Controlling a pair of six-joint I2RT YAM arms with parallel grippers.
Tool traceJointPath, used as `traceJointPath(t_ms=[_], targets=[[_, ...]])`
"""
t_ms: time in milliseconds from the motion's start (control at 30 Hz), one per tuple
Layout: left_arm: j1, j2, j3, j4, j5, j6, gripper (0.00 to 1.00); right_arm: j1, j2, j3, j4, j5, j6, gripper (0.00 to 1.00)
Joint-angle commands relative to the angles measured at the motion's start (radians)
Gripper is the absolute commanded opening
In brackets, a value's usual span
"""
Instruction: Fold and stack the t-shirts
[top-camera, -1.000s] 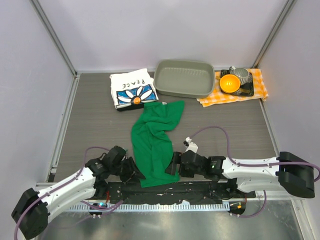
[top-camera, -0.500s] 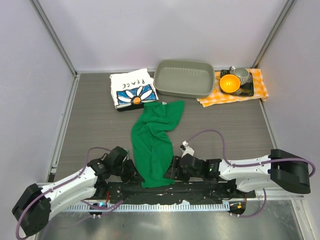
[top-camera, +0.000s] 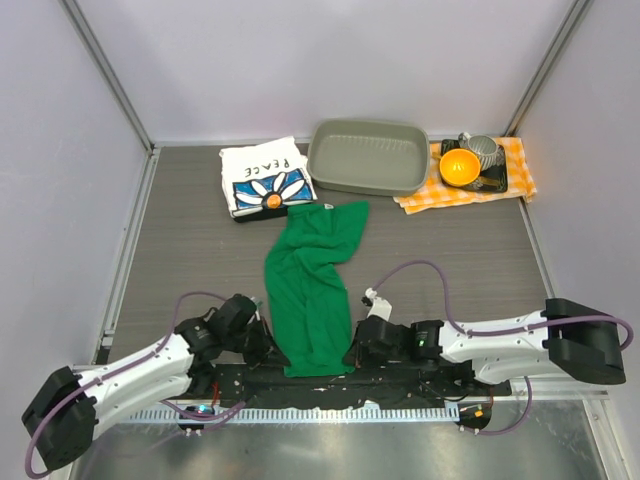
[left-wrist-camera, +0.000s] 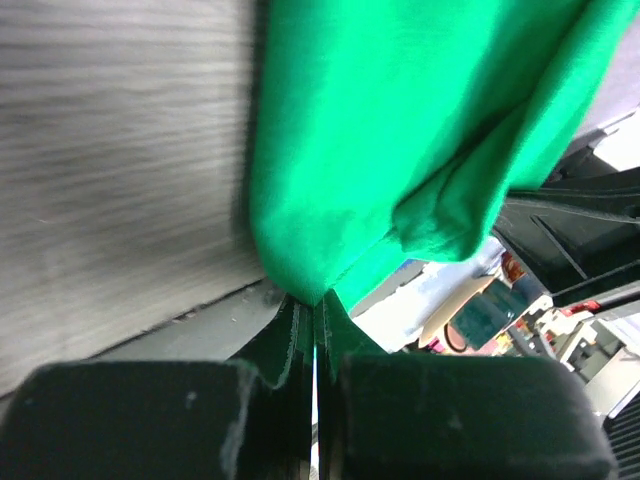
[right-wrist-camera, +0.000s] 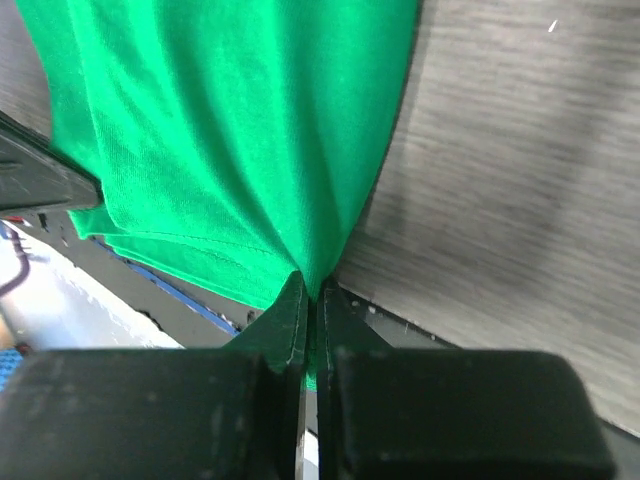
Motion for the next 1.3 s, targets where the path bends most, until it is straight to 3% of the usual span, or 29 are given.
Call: traceJointPath(t_ms=[0, 333, 533, 900, 1067, 1267], targets=[[-0.048, -0.014, 0.111, -0.015, -0.003, 0.065, 0.00, 0.060, -0.048, 0.085, -0.182, 0.076, -0.072, 0.01], [-0.146, -0.051, 0.455, -0.127, -0.075, 0.202, 0.00, 0.285, -0.051, 0.399, -0.414, 0.336, -0.181, 0.01], [-0.194, -0.061, 0.558, -0.173, -0.110, 0.260, 0.00, 0.366, -0.039, 0.540, -0.558, 0.489, -0.173, 0.01], [-0.194, -0.147, 0.575, -0.253, -0.221, 0.273, 0.00, 0.371, -0.175, 0.553, -0.756, 0.650, -0.037, 0.01], [-0.192, -0.155, 0.525, -0.196, -0.305, 0.243, 0.00, 0.367, -0.211, 0.539, -0.795, 0.716, 0.013, 0.01], [-0.191, -0.013, 0.584, -0.167, -0.391, 0.314, 0.00, 0.264, -0.189, 0.540, -0.806, 0.736, -0.013, 0.01]])
